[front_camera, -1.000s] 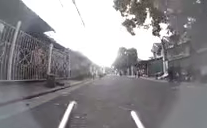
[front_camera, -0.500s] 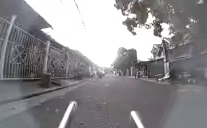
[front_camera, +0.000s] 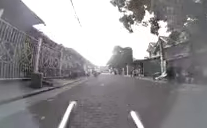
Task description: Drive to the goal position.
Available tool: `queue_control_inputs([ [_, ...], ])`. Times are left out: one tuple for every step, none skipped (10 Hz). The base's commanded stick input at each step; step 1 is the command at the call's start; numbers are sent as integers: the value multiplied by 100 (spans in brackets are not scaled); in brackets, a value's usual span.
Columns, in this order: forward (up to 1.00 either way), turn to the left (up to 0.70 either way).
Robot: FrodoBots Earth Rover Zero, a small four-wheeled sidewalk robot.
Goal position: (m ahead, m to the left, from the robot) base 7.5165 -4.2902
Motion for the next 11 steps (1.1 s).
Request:
queue_control_inputs([
  [70, 0],
  [70, 0],
  [70, 0],
  [70, 0],
  [70, 0],
  [70, -16],
  [70, -31],
  [70, -19],
  [70, -8],
  [70, 0],
  [70, 0],
])
